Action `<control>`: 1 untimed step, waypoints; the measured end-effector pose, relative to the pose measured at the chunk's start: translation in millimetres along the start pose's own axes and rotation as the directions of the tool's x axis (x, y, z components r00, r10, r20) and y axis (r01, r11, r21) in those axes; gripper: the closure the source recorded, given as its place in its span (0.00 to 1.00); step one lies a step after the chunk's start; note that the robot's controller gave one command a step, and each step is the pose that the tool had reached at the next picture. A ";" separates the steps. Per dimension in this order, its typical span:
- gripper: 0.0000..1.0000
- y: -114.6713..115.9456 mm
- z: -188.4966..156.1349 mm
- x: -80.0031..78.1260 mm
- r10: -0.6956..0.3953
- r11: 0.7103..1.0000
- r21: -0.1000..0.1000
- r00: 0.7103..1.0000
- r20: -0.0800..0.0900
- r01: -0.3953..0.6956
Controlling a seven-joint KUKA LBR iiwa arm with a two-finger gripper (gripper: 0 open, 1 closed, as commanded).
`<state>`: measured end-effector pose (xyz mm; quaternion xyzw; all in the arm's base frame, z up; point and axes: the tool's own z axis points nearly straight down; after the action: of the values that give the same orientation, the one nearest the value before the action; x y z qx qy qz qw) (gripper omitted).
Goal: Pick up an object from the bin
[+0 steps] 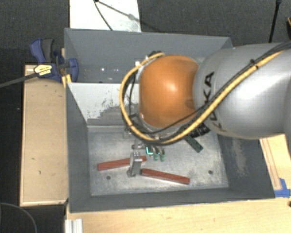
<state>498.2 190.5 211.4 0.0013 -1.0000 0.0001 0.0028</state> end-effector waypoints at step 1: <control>0.00 -60.6 88.4 -42.8 -0.185 0.983 0.003 0.983 0.002 0.185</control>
Offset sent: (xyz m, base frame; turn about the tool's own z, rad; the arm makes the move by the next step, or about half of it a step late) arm 0.0423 -0.0575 -0.0861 -0.1906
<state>540.7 130.0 122.8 0.0944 -0.9955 0.0011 0.0015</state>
